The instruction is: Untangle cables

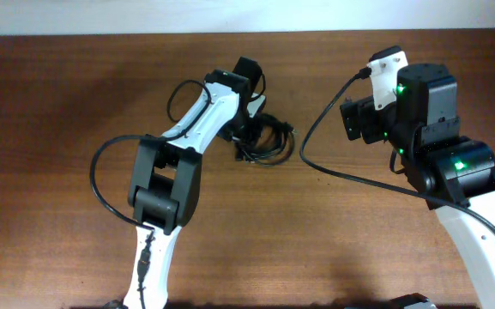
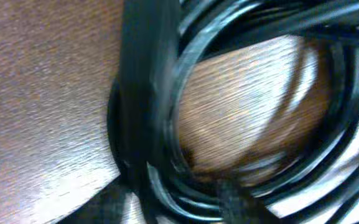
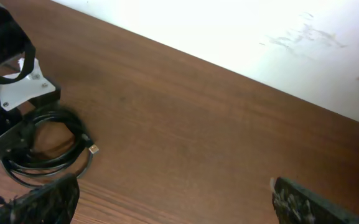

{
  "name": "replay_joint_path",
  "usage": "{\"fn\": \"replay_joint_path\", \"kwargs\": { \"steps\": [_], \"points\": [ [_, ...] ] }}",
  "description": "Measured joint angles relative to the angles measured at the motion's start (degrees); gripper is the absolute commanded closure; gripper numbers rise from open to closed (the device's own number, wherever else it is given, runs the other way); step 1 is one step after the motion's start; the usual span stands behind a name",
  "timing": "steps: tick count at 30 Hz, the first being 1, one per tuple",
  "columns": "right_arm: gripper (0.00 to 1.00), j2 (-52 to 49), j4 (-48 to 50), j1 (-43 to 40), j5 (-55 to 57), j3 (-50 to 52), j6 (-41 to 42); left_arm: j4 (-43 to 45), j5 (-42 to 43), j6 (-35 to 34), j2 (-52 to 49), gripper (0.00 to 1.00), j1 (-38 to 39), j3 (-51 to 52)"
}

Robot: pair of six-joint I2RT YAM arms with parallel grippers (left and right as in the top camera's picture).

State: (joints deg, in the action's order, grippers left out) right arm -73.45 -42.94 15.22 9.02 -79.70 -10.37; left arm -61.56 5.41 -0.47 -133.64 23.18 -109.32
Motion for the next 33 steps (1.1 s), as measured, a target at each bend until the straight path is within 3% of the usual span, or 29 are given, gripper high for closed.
{"fn": "replay_joint_path", "kwargs": {
  "steps": [5, 9, 16, 21, 33],
  "points": [
    [0.02, 0.0, 0.0, 0.02, -0.02, 0.0, -0.13, 0.42, -0.07, -0.44, 0.0, 0.87, -0.17, 0.15],
    [0.02, 0.0, 0.0, 0.02, 0.0, 0.0, -0.11, 0.74, 0.37, -0.66, 0.02, 0.94, -0.15, 0.15],
    [0.02, 0.0, 0.02, 0.0, -0.02, 0.0, -0.11, -0.48, 0.59, -0.68, 0.02, 0.95, -0.15, -0.13],
    [0.01, 0.0, 0.0, 0.02, 0.0, 0.0, -0.2, -6.69, 0.48, -0.66, 0.0, 0.94, -0.15, -3.52],
    [0.02, -1.7, -0.87, 0.02, 0.0, -0.02, -0.35, -27.54, -3.54, -1.14, 1.09, 0.93, -0.09, -36.48]
  ]
}}
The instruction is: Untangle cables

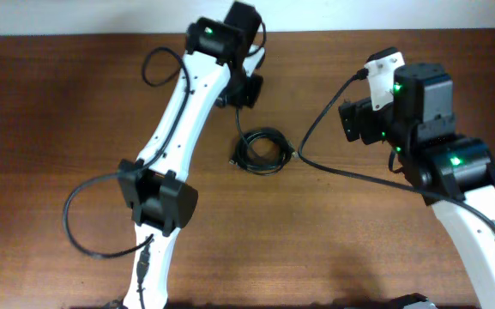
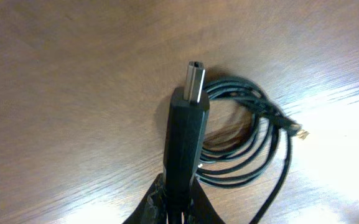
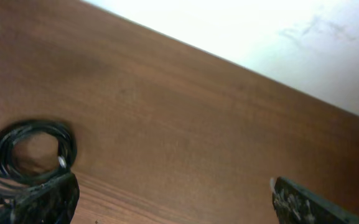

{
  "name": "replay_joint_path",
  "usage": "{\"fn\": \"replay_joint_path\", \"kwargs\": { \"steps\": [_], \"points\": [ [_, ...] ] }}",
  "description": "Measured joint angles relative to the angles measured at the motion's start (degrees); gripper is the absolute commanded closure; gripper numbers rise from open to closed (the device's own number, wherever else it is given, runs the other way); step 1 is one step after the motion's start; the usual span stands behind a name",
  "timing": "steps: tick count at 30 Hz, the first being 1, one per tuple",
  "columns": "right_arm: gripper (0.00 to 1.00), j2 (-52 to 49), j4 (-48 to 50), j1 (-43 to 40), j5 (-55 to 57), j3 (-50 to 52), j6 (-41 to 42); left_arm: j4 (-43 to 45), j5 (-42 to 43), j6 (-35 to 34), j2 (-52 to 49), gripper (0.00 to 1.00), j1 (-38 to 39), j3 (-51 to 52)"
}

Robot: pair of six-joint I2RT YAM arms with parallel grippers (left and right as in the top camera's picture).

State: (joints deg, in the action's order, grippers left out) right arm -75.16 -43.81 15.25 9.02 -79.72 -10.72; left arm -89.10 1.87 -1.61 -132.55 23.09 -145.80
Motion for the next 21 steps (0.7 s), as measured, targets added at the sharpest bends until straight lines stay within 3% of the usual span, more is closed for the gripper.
{"fn": "replay_joint_path", "kwargs": {
  "steps": [7, 13, 15, 16, 17, 21],
  "points": [
    [0.01, -2.14, -0.2, 0.0, 0.0, 0.0, -0.02, -2.4, -0.9, -0.17, 1.75, 0.93, 0.0, -4.94],
    [0.02, -2.16, -0.42, 0.02, 0.0, 0.0, 0.02, 5.97, -0.79, -1.16, 1.75, 0.83, 0.11, 9.29],
    [0.02, -2.16, -0.44, 0.02, -0.02, 0.0, 0.02, 9.11, -0.35, -1.27, 1.75, 0.63, 0.31, 15.72],
    [0.02, -2.16, -0.42, 0.02, 0.0, 0.0, 0.0, 10.88, -0.26, -1.38, 1.75, 0.18, 0.44, 18.8],
    [0.02, -2.16, -0.39, 0.02, 0.0, 0.0, 0.02, 12.37, -0.17, -1.53, 1.75, 0.01, 0.59, 21.55],
    [0.02, -2.14, -0.37, 0.02, 0.0, 0.0, 0.0, 15.85, 0.31, -1.99, 1.7, 0.01, 1.88, 29.49]
  ]
}}
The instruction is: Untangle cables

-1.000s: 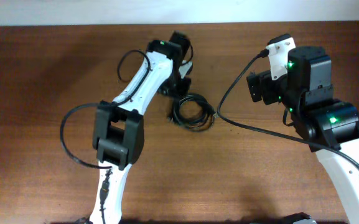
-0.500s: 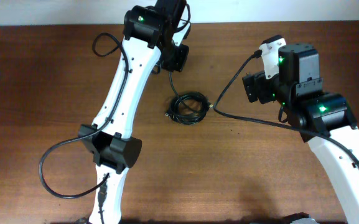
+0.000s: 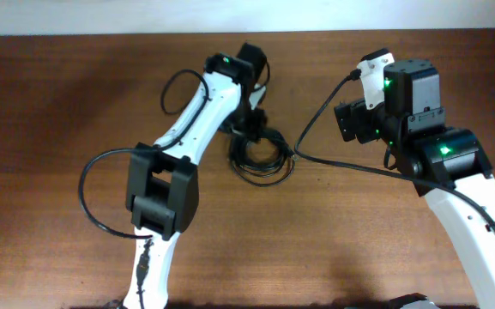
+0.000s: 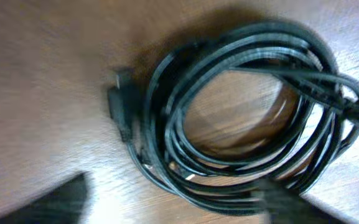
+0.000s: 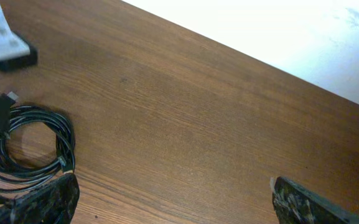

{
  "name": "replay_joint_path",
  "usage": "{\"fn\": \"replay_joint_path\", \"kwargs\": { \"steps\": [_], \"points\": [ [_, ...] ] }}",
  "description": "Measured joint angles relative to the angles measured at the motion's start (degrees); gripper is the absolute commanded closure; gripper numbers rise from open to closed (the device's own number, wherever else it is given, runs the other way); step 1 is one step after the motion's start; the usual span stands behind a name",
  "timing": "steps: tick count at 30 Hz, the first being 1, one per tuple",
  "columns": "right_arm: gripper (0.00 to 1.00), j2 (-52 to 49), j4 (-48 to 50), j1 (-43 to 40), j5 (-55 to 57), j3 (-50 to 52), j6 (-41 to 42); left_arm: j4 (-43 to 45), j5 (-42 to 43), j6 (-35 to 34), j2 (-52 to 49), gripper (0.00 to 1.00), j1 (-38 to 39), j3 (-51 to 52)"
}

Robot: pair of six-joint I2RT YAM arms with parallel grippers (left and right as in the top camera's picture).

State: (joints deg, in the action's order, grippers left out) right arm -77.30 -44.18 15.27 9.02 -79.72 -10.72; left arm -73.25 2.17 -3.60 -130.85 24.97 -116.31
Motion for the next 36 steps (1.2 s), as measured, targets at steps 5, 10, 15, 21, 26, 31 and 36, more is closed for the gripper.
{"fn": "replay_joint_path", "kwargs": {
  "steps": [5, 10, 15, 21, 26, 31, 36],
  "points": [
    [0.02, -0.02, 0.0, 0.0, 0.0, 0.0, 0.02, 2.8, 0.42, -0.55, 0.0, 0.01, 2.01, 1.33],
    [0.02, -0.02, -0.04, 0.0, 0.0, 0.0, -0.02, 4.63, 0.61, -0.57, 0.0, 0.01, 3.28, 1.73],
    [0.02, -0.02, -0.09, 0.0, 0.0, 0.0, -0.02, 8.61, 0.09, 2.78, 0.0, 0.01, 3.41, 6.64],
    [0.02, -0.02, -0.07, 0.0, 0.0, 0.0, -0.02, 9.55, -4.39, 17.97, 0.0, 0.0, 3.43, 8.0],
    [0.02, -0.02, -0.04, 0.0, 0.0, 0.0, -0.02, 9.75, -4.63, 32.24, 0.0, 0.0, 3.43, 8.0],
    [0.02, -0.02, -0.44, 0.0, 0.0, 0.0, -0.02, 15.87, -2.14, 42.29, 0.0, 0.01, 3.43, 8.11],
    [0.02, -0.02, -1.11, 0.0, 0.0, 0.0, -0.02, 19.12, -0.24, 44.96, 0.02, 0.0, 3.41, 8.11]
  ]
}}
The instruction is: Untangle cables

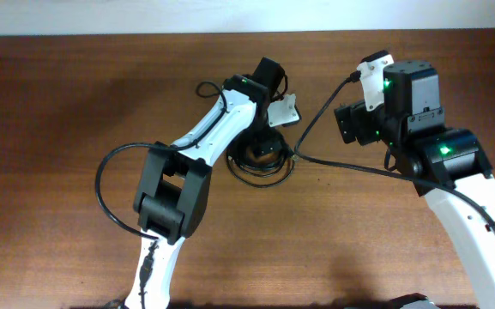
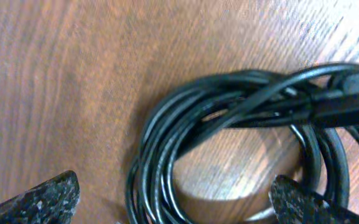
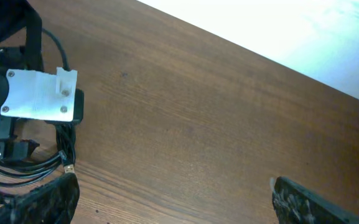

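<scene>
A coil of black cables (image 1: pixel 260 163) lies on the table's middle, toward the back. In the left wrist view the coil (image 2: pixel 229 137) fills the frame, with a black connector (image 2: pixel 347 102) lying across its upper right. My left gripper (image 2: pixel 173 208) is open and close over it, one fingertip on each side of the coil's left strands; from overhead it (image 1: pixel 264 144) sits on the coil. My right gripper (image 3: pixel 176 202) is open above bare wood, right of the coil (image 3: pixel 17 163), whose gold USB plug (image 3: pixel 69 167) points toward it.
The brown wooden table (image 1: pixel 58 129) has a white wall along its back edge. The right arm's own black lead (image 1: pixel 324 163) loops over the table beside the coil. The left wrist's white mount (image 3: pixel 39 93) shows in the right wrist view.
My left gripper has turned and dropped closer to the coil, still open. The white wrist mount now faces right. The right gripper has hardly moved.
First my left gripper was down in the coil. Then it was raised near the table's back, shut on a plug with its cable trailing to the coil. Later it was open above the coil, the plug lying beside it. Now it straddles the strands.
</scene>
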{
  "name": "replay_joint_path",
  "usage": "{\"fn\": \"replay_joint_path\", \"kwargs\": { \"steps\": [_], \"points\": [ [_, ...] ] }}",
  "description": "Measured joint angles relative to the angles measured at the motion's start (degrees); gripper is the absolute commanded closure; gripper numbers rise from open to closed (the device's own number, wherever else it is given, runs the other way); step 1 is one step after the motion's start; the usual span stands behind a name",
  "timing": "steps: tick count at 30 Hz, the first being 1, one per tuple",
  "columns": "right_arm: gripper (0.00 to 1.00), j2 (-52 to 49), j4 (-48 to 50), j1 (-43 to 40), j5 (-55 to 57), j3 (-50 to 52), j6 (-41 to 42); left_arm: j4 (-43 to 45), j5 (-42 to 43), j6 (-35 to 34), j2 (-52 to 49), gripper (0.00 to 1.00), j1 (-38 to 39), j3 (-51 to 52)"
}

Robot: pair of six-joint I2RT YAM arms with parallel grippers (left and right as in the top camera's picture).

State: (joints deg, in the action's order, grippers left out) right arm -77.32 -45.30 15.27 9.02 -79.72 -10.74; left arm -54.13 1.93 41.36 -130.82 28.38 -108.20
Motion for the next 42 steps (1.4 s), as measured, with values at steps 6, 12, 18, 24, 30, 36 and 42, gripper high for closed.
{"fn": "replay_joint_path", "kwargs": {
  "steps": [6, 12, 18, 24, 30, 36, 42],
  "points": [
    [0.02, 0.0, -0.61, 0.0, 0.0, 0.0, 0.02, 0.35, 1.16, 0.7, -0.94, 0.12, -0.48, 0.0],
    [0.02, 0.0, -0.63, 0.0, 0.02, 0.0, 0.02, -0.66, 3.63, 0.72, -4.33, 1.0, -1.57, -0.44],
    [0.02, 0.0, -0.61, 0.0, 0.02, 0.0, 0.0, -0.55, 3.41, -0.46, -4.42, 1.0, -1.42, -0.87],
    [0.02, 0.0, -0.59, 0.0, 0.0, 0.0, 0.0, -4.81, 2.93, -3.45, -5.88, 1.0, -1.4, -4.63],
    [0.02, 0.0, -0.59, 0.0, 0.02, 0.0, 0.02, -16.17, 1.7, -6.56, -7.28, 1.0, -1.42, -19.21],
    [0.02, 0.0, -0.52, 0.0, -0.13, 0.0, 0.02, -28.41, 0.26, -9.79, -3.69, 1.0, -1.4, -40.59],
    [0.02, 0.0, -0.57, 0.0, -4.09, 0.0, 0.0, -36.63, -4.24, -12.98, 0.98, 1.0, -1.57, -52.24]
  ]
}}
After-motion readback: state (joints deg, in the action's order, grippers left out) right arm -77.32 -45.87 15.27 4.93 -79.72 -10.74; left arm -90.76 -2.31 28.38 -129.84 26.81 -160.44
